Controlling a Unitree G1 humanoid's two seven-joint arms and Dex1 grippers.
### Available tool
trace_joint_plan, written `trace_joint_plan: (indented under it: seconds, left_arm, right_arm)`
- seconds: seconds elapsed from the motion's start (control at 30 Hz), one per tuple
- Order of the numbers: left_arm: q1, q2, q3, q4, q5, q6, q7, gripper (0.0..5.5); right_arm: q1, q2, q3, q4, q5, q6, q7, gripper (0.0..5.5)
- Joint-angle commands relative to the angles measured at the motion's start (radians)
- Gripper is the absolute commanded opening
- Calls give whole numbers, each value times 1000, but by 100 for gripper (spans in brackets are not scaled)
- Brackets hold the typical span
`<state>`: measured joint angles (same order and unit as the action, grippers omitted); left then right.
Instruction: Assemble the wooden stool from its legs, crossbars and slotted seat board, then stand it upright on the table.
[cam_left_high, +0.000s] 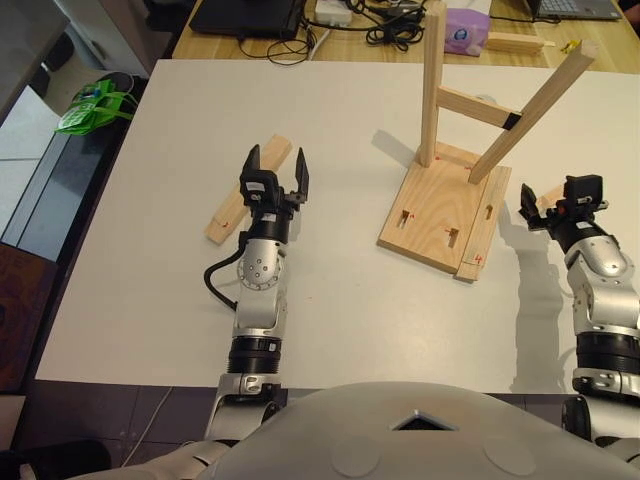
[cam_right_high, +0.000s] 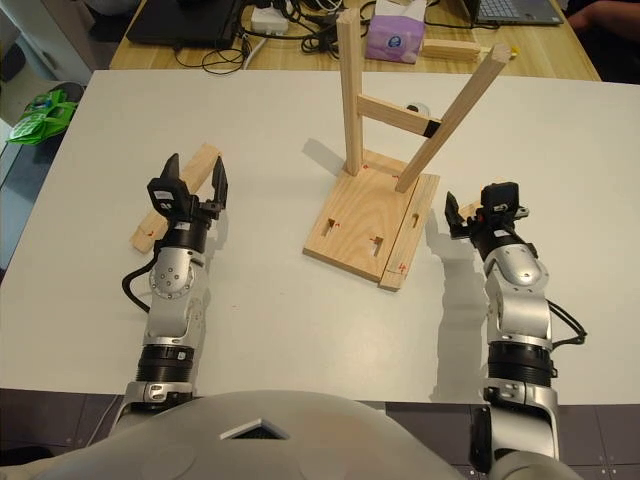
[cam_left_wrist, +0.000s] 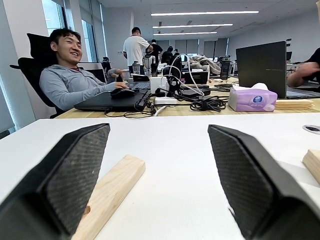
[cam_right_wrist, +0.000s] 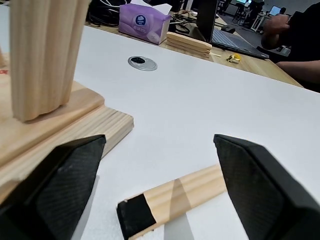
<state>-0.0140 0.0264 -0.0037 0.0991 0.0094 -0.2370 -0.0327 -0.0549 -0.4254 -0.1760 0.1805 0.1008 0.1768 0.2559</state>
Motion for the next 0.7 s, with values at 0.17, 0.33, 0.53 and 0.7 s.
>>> trace_joint_plan:
  seconds: [0.17, 0.33, 0.53, 0.7]
  left_arm:
    - [-7, -6, -6, 1, 2, 4, 0, 363]
    - [-6, -12, -6, 1, 5, 2, 8, 363]
    - [10, -10, -4, -1, 8, -2, 18, 363]
    - [48, -19, -4, -28, 13, -4, 41, 363]
  right_arm:
    - [-137, 5, 15, 165, -84, 43, -99, 400]
    - [-143, -8, 49, 218, -119, 95, -72, 400]
    - [-35, -60, 57, 92, -131, 175, -12, 400]
    - [84, -145, 13, -47, -129, 250, 44, 400]
